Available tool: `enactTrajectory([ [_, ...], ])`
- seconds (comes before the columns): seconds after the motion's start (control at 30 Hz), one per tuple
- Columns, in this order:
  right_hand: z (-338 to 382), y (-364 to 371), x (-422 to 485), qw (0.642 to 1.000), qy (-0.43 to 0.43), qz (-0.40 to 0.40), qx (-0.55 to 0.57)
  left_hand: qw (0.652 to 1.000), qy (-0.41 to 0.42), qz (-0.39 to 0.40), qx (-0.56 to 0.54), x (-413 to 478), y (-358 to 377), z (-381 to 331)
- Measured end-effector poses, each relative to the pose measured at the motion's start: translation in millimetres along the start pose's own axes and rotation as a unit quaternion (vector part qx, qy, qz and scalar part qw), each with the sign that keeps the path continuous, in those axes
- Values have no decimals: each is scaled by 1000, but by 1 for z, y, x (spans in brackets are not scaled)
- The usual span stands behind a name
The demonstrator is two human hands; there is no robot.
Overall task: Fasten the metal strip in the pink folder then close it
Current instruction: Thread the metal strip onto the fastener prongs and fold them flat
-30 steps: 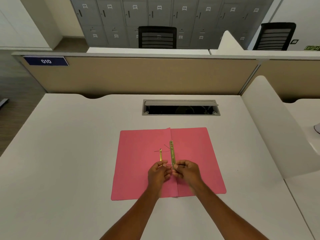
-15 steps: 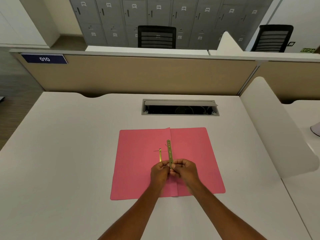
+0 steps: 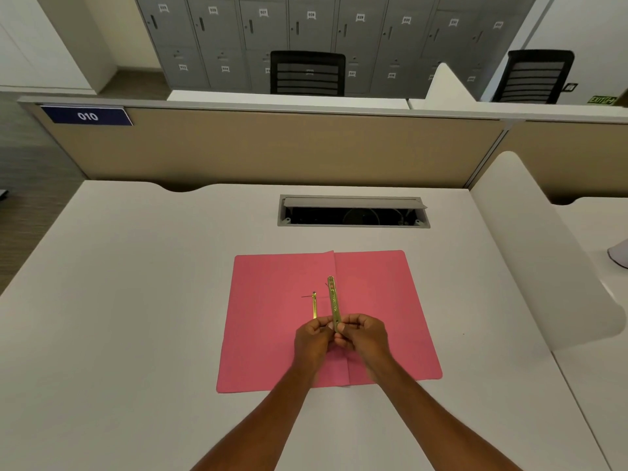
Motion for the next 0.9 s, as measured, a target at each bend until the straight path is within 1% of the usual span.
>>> enactTrajectory([
  [0.2,-2,-2,0,1000,6,-19,-20,1000,-2,2,14,-1,2,-1],
  [0.33,-3,-4,1,999,11,-35,-35,1000,-18,3,10,-1,2,1],
  [0.43,-1,-4,0,998,15,-39,-36,1000,-15,2,26,1,0,-1],
  [0.63,0,1,-2,999,28,-33,1,998,-6,-4,56,5,-4,-7],
  [0.8,-4,2,2,998,38,-39,-19,998,-1,-27,57,14,2,-21],
  [0.9,-5,2,4,998,41,-39,-26,998,-6,-23,62,22,12,-33],
])
Point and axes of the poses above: each hand's wrist, its own x-axis towards the middle knuckle, its own y-axis out of the palm, z = x × y, the point moved 4 cm from there along x, towards the middle knuckle, and after that the axes turned 15 degrees about -x, right-handed, at the moved point
